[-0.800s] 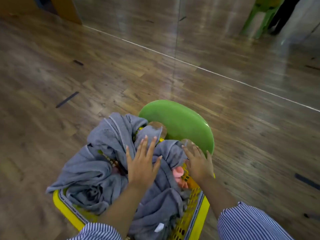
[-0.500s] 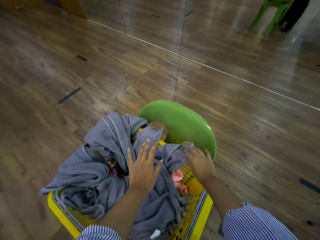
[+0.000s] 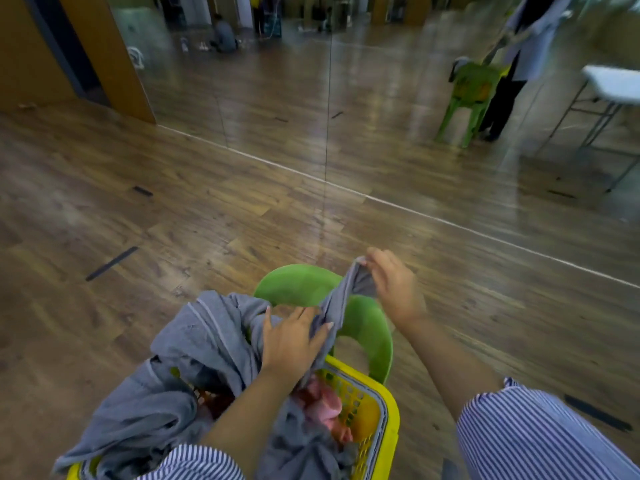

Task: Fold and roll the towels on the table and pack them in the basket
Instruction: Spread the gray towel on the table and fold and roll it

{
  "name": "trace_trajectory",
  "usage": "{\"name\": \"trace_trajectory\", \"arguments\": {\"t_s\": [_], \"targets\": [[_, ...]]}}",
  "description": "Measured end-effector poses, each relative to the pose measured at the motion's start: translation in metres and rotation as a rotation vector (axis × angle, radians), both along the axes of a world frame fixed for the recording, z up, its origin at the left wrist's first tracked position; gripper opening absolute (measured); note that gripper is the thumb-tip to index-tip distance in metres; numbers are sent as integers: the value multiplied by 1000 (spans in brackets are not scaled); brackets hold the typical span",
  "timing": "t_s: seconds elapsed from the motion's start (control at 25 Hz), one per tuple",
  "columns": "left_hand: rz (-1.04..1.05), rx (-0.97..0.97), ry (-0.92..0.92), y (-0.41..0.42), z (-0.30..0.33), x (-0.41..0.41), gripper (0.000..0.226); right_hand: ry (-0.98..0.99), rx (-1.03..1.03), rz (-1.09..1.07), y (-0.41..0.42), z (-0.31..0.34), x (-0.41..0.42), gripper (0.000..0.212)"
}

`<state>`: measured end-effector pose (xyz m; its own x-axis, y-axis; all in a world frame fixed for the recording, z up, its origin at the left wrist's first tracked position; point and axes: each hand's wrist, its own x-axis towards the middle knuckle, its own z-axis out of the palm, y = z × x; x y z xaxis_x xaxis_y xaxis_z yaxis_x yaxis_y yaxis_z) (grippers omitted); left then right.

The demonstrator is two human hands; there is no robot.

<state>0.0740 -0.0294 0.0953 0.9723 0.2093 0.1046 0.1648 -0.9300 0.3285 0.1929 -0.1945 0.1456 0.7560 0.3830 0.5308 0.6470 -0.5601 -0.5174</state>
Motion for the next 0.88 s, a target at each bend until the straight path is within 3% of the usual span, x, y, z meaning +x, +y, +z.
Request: {"name": "trace_trajectory", "arguments": {"t_s": [0.28,0.4,0.52,0.72,0.88], "targets": [[-104,-211,-354,-18,137,45,64,-218,353,-122,-33,172,21,12],[-181,-337,-495,-34,189,49,57,-306,327,-232,-51,231,17,14],[-214,-421,-639,-56,220,48,50,-244,242,-202,-63,253,12,16],[-219,-326,-550,-75,234,52,38,-148,180,-65,-60,255,-6,13],[-67,-354,-548,-73,238,46,20,-189,204,-79,-62,268,-11,15]]}}
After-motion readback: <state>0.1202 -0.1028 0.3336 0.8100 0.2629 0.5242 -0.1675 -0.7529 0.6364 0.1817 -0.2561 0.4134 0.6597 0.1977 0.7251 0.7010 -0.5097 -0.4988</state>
